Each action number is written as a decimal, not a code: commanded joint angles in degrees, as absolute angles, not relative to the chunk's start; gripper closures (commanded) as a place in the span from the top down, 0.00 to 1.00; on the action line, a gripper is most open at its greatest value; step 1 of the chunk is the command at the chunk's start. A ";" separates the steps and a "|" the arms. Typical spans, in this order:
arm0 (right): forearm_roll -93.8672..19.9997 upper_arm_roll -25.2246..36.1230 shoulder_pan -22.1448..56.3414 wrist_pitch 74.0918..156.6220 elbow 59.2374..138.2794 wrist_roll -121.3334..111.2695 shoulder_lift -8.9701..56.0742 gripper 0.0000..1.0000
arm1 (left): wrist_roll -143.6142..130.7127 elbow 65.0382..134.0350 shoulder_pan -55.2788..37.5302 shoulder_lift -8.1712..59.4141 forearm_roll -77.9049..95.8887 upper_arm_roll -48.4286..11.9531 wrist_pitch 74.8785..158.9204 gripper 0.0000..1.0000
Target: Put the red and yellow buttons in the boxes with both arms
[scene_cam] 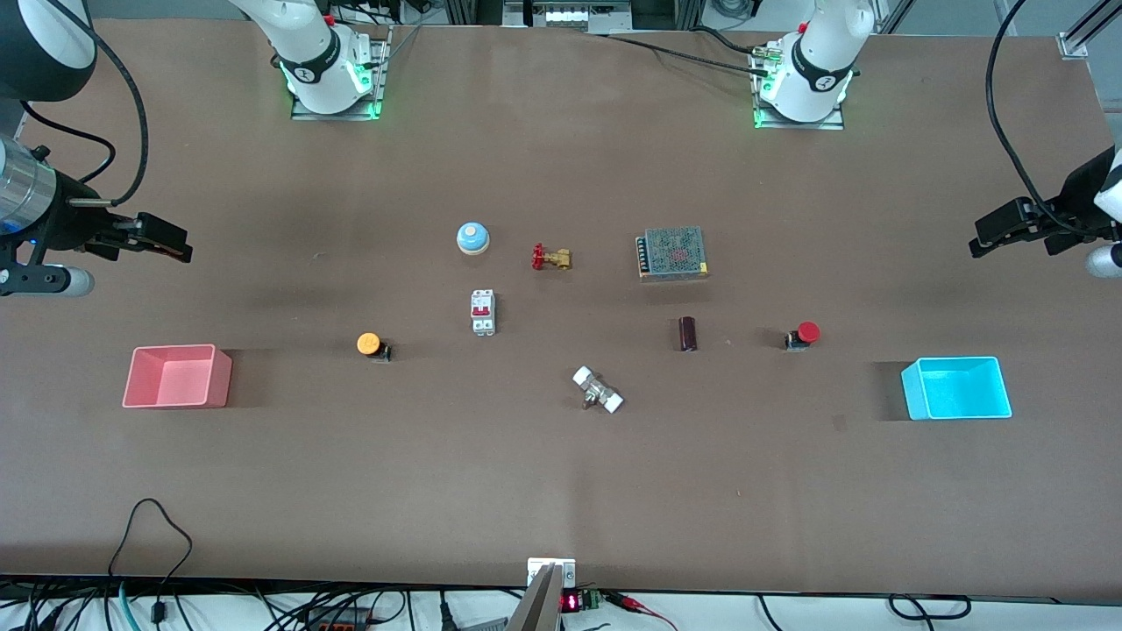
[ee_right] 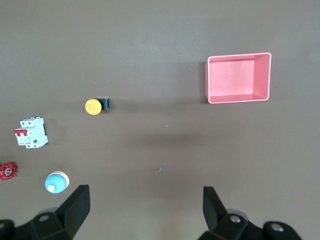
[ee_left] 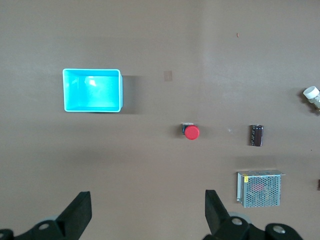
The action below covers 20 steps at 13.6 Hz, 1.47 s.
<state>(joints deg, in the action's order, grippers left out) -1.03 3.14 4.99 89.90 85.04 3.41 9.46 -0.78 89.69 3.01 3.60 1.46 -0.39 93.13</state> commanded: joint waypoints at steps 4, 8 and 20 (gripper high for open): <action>-1.76 2.90 4.40 89.03 84.46 2.72 9.58 1.00 | -0.35 90.09 2.90 3.07 1.58 -0.44 92.64 1.00; -1.76 2.20 5.18 88.51 85.07 3.16 11.86 1.00 | -0.26 89.65 2.37 7.71 1.49 -0.44 92.81 1.00; -1.58 1.93 13.17 120.71 110.36 10.42 11.69 1.00 | 0.61 94.82 -5.09 28.29 2.37 -0.26 112.56 1.00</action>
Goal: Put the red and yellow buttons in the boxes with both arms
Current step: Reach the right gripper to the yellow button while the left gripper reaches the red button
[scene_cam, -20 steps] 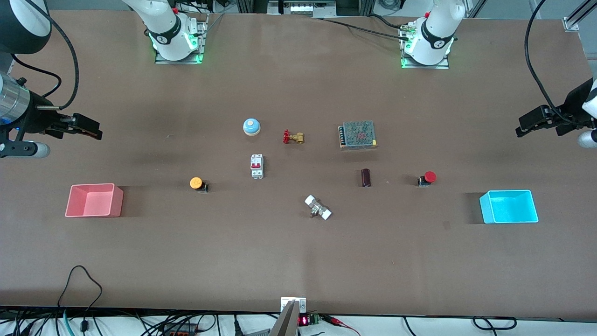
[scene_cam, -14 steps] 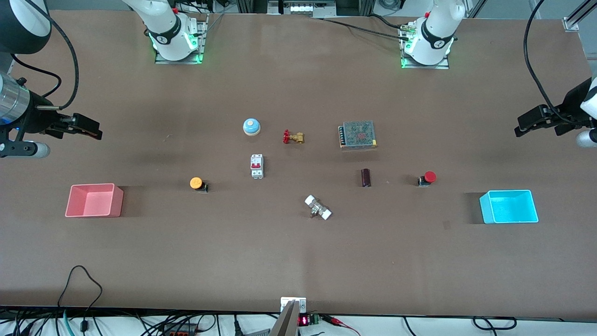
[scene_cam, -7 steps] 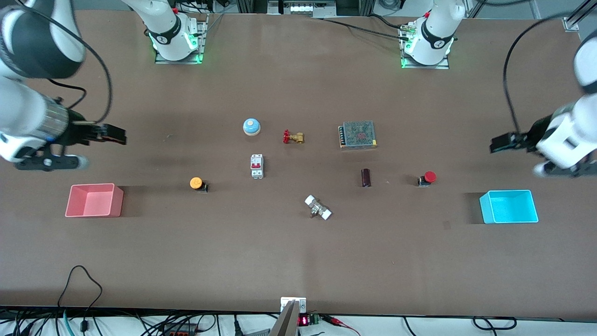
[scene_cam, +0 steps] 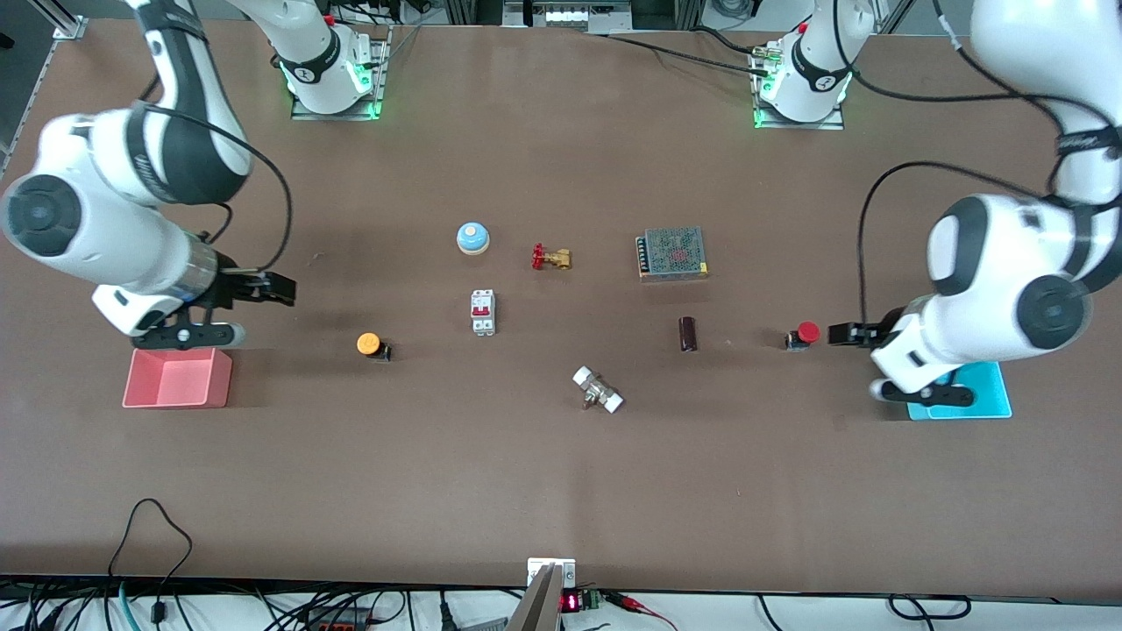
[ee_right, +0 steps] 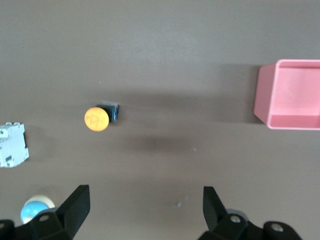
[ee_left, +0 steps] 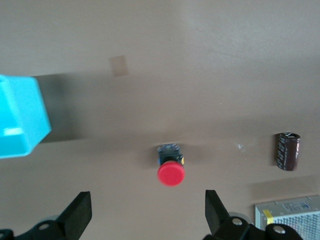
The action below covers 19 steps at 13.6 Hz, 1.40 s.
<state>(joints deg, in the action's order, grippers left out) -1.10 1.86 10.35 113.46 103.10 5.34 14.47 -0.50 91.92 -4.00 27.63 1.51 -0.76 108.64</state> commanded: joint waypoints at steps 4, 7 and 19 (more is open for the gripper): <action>-0.97 1.85 18.45 130.85 112.85 14.32 15.72 1.00 | 0.53 100.46 -4.83 30.67 2.46 -0.26 121.90 1.00; -0.70 1.93 18.81 135.95 112.76 13.63 19.06 1.00 | 0.53 102.47 -4.92 31.20 2.55 -0.35 123.66 1.00; 2.20 2.02 18.19 146.16 111.01 12.39 27.95 1.00 | 0.62 110.65 -5.18 28.74 8.53 -0.35 125.77 0.72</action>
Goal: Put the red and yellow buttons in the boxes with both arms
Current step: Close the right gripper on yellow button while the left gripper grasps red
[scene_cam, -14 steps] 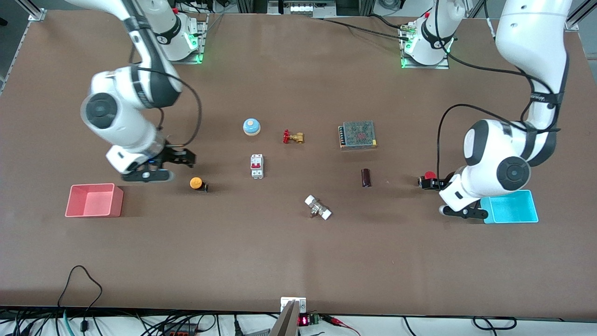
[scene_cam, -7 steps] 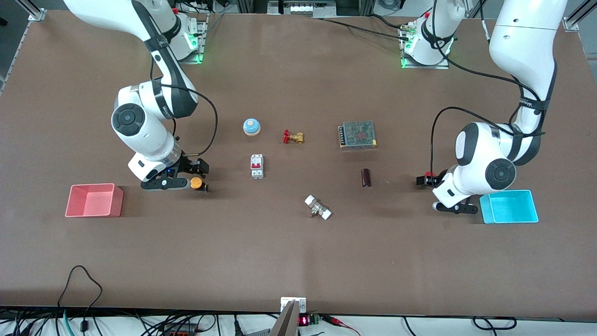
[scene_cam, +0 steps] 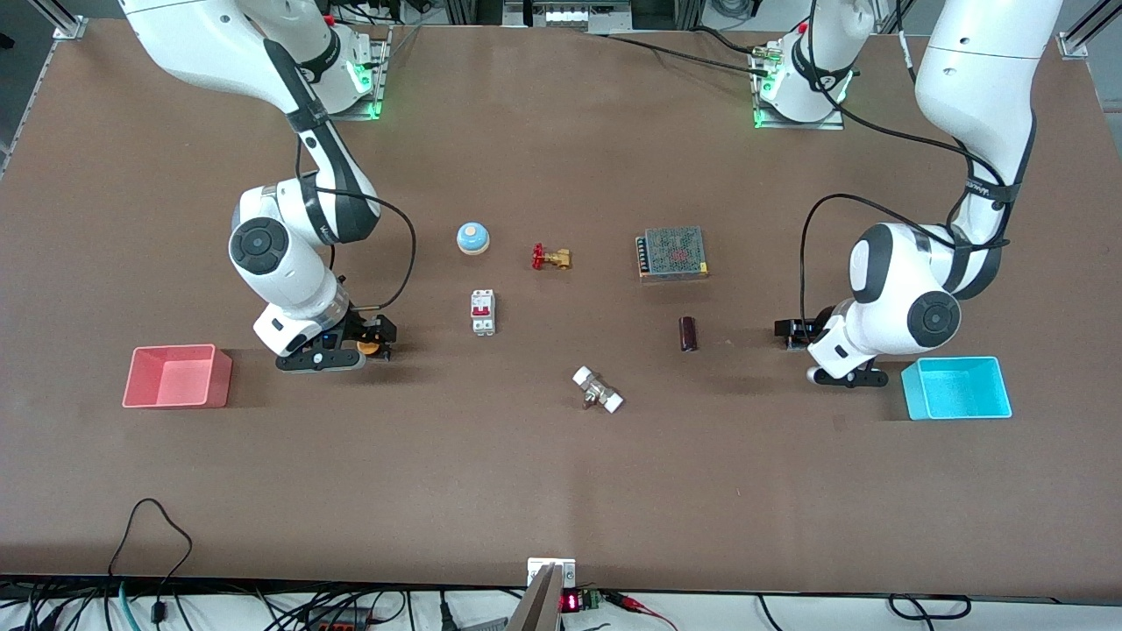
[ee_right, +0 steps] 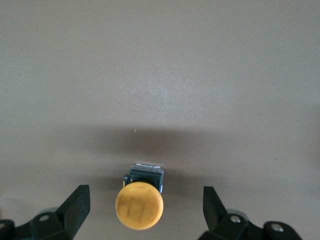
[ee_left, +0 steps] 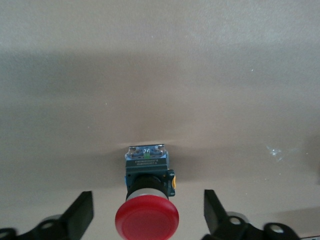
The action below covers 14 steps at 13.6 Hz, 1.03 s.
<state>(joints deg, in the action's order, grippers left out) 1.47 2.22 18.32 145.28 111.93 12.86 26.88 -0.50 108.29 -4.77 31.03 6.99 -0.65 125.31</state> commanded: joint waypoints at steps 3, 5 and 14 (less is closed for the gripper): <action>2.20 1.93 18.19 146.16 111.01 12.39 28.48 1.00 | 0.53 110.13 -5.36 28.48 8.52 -0.35 125.77 0.34; 2.20 1.93 18.19 146.08 111.09 11.87 28.48 1.00 | 0.53 109.78 -5.36 28.21 8.61 -0.35 125.86 0.24; 2.02 1.93 18.63 145.81 111.36 11.95 29.09 0.97 | 0.26 105.75 3.85 20.04 5.02 3.08 122.61 0.18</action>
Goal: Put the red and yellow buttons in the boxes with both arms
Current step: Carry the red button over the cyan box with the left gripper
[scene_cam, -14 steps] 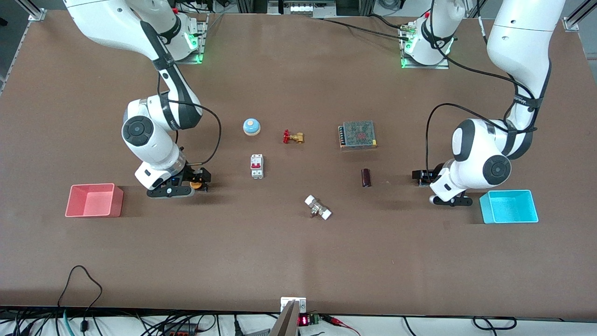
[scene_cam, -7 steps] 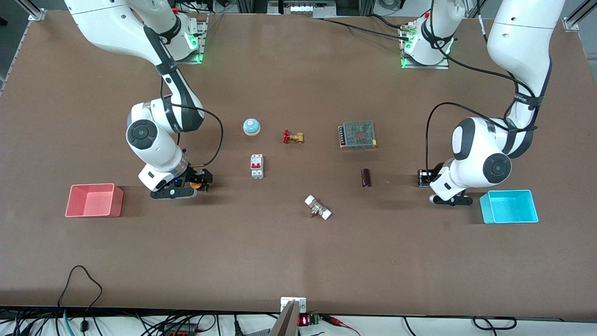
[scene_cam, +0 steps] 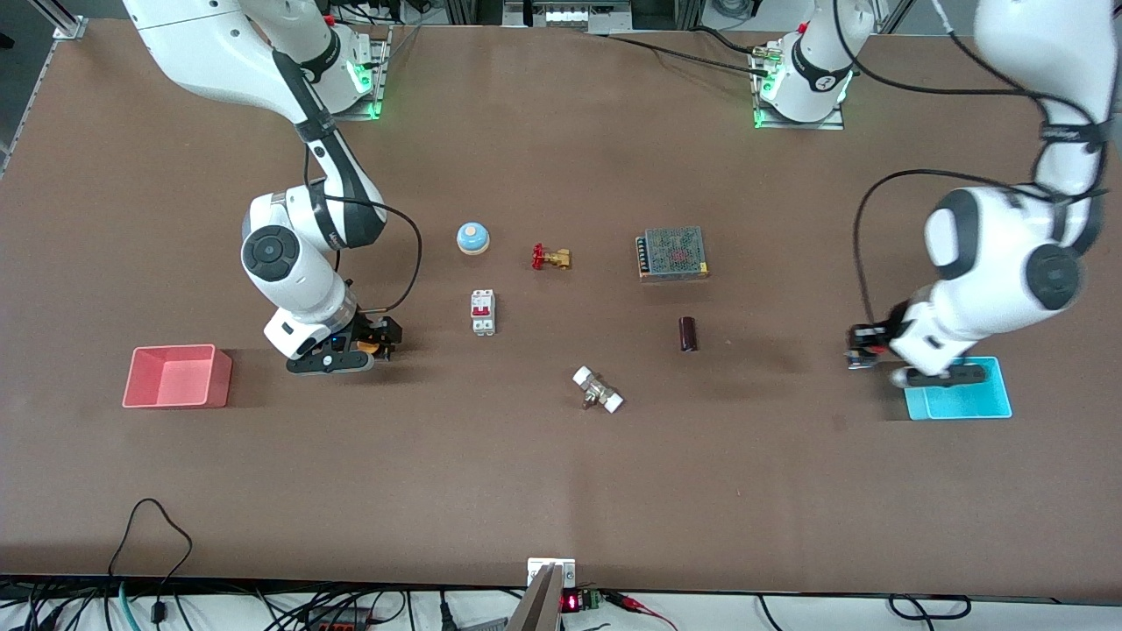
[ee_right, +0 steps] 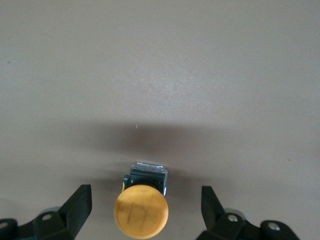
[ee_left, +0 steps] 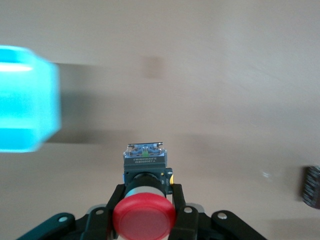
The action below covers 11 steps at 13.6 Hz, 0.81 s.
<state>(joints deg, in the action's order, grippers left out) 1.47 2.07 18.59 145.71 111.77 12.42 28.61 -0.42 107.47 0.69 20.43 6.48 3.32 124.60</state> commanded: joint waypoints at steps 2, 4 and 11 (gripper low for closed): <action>2.02 1.93 18.63 145.72 111.36 11.69 29.09 0.90 | 0.26 103.64 6.40 20.21 2.91 3.08 122.52 0.17; 2.02 1.93 18.63 145.63 111.36 11.69 29.09 0.82 | 2.53 100.74 9.21 21.87 1.76 3.08 122.52 0.17; 2.02 1.93 18.54 145.63 111.27 11.51 29.09 0.60 | 8.88 88.79 13.36 32.85 2.72 2.99 113.58 0.12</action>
<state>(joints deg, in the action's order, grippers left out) 1.47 2.07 18.68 145.71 111.75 12.29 28.95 7.92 95.31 13.17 28.41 2.57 3.52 119.10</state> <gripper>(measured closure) 0.348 0.590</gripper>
